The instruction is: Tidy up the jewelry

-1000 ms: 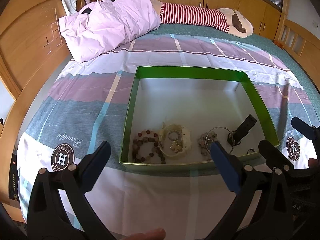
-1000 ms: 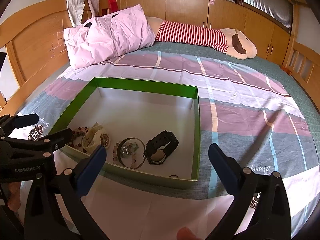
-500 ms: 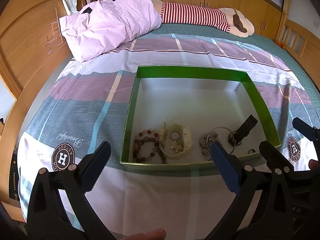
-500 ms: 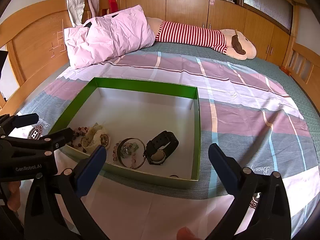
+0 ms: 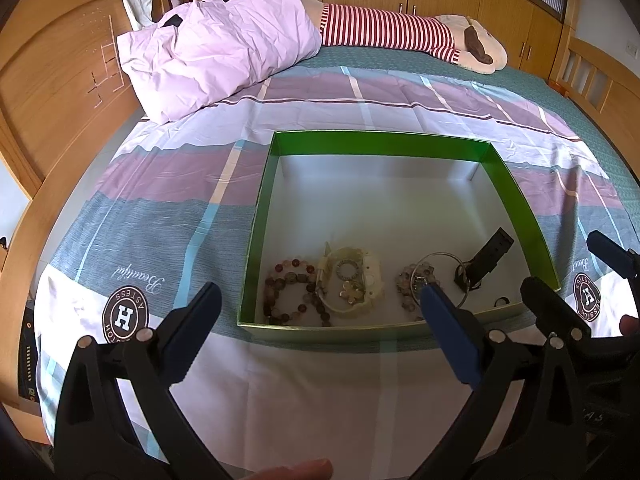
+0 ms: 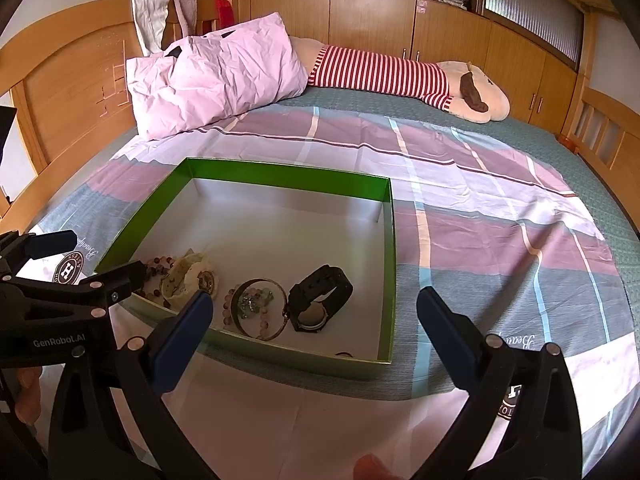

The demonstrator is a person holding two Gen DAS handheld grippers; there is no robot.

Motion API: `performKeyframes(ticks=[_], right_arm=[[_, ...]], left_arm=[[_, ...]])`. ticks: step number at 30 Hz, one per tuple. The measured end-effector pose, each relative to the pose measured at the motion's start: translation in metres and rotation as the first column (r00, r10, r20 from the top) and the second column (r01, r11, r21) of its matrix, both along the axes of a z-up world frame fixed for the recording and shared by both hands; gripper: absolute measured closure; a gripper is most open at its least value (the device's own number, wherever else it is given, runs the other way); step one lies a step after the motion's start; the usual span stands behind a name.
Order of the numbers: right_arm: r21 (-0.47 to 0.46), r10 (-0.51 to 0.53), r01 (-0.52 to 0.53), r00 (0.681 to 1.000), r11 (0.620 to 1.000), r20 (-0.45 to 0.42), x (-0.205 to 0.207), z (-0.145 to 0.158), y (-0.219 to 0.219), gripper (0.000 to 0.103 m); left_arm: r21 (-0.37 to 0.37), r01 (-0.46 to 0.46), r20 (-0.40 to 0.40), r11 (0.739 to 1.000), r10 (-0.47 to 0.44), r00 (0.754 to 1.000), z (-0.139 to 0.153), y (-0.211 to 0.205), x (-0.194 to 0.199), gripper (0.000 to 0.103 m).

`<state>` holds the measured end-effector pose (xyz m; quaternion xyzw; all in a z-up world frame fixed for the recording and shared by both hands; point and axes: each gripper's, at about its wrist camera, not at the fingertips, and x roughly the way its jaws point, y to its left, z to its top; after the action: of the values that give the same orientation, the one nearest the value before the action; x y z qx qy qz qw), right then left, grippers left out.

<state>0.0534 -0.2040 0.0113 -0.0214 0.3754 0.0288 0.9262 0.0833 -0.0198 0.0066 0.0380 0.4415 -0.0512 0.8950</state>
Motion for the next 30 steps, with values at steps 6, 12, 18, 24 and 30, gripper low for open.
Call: performKeyframes(ticks=[6,12,18,24,30], right_arm=[[0.0,0.001,-0.001,1.0,1.0,0.0,-0.0001,-0.0002,0.0005,0.001],[-0.001,0.0,0.0,1.0,1.0,-0.001,-0.0002,-0.0001,0.0005,0.001],[0.0,0.001,-0.001,1.0,1.0,-0.002,0.0002,0.0004,-0.0008,0.001],[-0.001,0.001,-0.001,1.0,1.0,-0.002,0.0003,0.0002,-0.0005,0.001],[0.0,0.0,0.0,1.0,1.0,-0.004,0.0004,0.0002,-0.0009,0.001]], left_arm=[[0.0,0.0,0.0,1.0,0.0,1.0,0.0001,0.0,0.0001,0.002],[0.0,-0.001,-0.001,1.0,0.001,1.0,-0.0005,-0.0002,-0.0003,0.002],[0.002,-0.008,0.004,1.0,0.008,1.0,-0.0018,0.0003,-0.0012,0.002],[0.005,-0.007,0.004,1.0,0.007,1.0,-0.0034,0.0004,-0.0019,0.002],[0.017,-0.001,-0.007,1.0,0.001,1.0,-0.0035,-0.0011,-0.0004,0.002]])
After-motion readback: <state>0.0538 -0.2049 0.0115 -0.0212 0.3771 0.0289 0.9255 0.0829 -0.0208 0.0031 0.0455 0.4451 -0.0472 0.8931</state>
